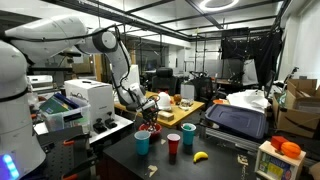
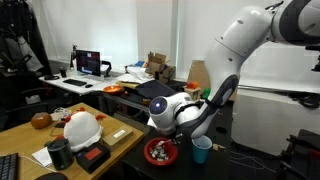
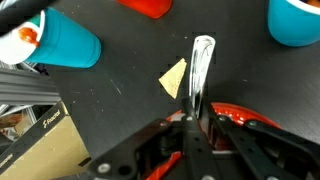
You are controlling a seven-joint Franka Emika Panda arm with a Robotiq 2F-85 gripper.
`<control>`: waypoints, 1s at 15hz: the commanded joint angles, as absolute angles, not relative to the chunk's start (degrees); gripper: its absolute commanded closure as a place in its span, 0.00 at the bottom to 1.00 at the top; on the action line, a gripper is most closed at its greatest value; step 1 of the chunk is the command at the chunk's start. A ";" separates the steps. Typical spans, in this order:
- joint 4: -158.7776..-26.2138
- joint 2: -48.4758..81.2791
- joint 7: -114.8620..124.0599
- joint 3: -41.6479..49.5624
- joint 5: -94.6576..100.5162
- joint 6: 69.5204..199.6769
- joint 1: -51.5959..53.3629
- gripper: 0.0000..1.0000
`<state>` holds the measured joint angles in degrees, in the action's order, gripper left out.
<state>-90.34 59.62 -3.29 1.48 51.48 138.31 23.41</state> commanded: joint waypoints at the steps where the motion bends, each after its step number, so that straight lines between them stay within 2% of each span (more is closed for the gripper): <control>1: -91.96 58.73 -3.30 1.56 55.40 137.87 22.94 0.97; 15: -94.94 56.27 -20.11 -5.52 56.92 135.81 16.56 0.97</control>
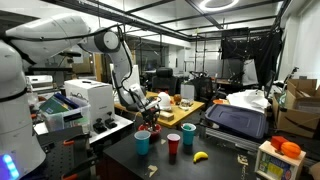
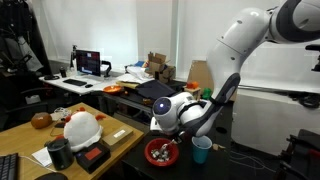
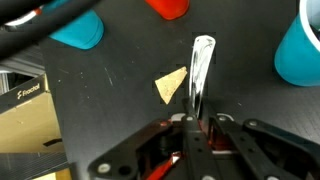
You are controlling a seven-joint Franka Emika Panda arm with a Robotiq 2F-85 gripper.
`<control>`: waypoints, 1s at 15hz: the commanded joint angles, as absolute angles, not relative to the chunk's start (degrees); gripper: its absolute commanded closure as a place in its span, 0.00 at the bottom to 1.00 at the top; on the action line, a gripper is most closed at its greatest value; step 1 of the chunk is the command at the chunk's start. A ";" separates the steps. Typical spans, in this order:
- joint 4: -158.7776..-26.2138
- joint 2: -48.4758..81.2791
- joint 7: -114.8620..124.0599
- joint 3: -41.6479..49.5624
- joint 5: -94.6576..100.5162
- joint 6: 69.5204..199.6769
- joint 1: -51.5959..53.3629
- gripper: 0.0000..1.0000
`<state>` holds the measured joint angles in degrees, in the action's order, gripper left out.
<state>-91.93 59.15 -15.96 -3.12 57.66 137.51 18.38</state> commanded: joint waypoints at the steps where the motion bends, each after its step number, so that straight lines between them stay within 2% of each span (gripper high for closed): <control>1: -95.12 56.12 -21.46 -6.27 56.44 135.43 16.00 0.97; 10: -95.00 55.74 -30.18 -10.33 50.98 131.68 13.27 0.97; 15: -95.18 55.41 -27.67 -7.80 56.38 134.84 15.47 0.97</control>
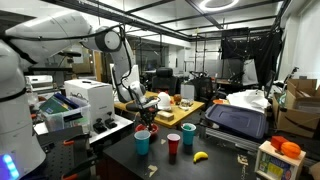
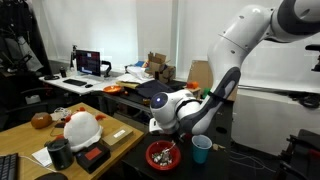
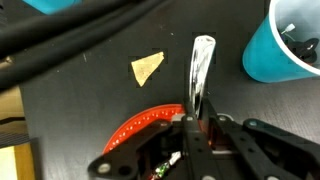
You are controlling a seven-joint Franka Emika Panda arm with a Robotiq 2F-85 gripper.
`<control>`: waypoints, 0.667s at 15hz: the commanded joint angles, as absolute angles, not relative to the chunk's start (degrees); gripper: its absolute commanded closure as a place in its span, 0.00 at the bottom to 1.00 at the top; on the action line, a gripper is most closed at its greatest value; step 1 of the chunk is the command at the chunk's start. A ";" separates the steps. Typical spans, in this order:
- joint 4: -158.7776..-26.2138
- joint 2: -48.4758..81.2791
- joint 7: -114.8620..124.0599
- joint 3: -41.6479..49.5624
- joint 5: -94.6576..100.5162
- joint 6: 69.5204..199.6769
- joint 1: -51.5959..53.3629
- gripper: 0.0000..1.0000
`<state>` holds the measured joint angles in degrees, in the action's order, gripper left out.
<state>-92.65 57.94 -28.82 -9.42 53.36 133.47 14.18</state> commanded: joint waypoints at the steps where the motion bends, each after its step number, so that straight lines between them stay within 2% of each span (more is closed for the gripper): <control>1: -95.14 55.46 -27.15 -7.24 58.20 135.13 15.95 0.97; 10: -96.23 55.73 -19.62 -4.84 76.02 135.64 18.00 0.97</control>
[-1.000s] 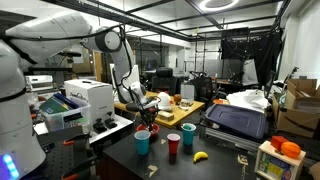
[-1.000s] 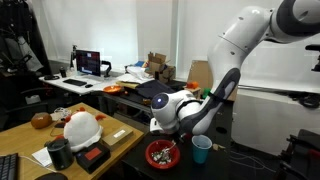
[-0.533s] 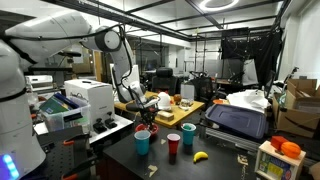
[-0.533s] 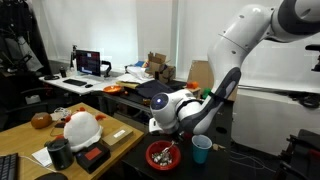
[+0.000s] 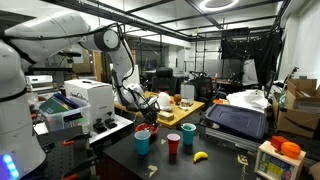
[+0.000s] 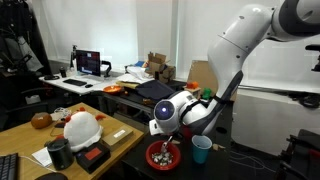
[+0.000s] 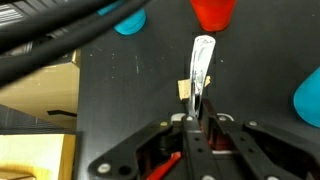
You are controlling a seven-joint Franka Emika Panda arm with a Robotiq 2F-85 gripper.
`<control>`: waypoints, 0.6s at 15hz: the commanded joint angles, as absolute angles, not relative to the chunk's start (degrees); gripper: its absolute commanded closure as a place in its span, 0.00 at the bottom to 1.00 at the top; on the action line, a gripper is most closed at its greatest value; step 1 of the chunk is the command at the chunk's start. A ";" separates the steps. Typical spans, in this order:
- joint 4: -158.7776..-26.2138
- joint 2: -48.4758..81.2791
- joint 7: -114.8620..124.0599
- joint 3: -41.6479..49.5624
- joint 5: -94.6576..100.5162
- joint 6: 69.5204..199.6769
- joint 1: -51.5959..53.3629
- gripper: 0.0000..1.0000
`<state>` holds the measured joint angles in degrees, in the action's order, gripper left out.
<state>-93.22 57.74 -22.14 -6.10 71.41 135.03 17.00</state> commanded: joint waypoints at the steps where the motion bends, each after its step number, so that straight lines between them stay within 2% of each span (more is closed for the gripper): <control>1: -96.88 55.51 -20.85 -5.56 76.56 135.11 17.38 0.97; 9: -98.78 53.99 -33.41 -11.54 65.49 132.57 11.77 0.97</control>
<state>-95.60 57.12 -28.01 -9.05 70.03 134.53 14.02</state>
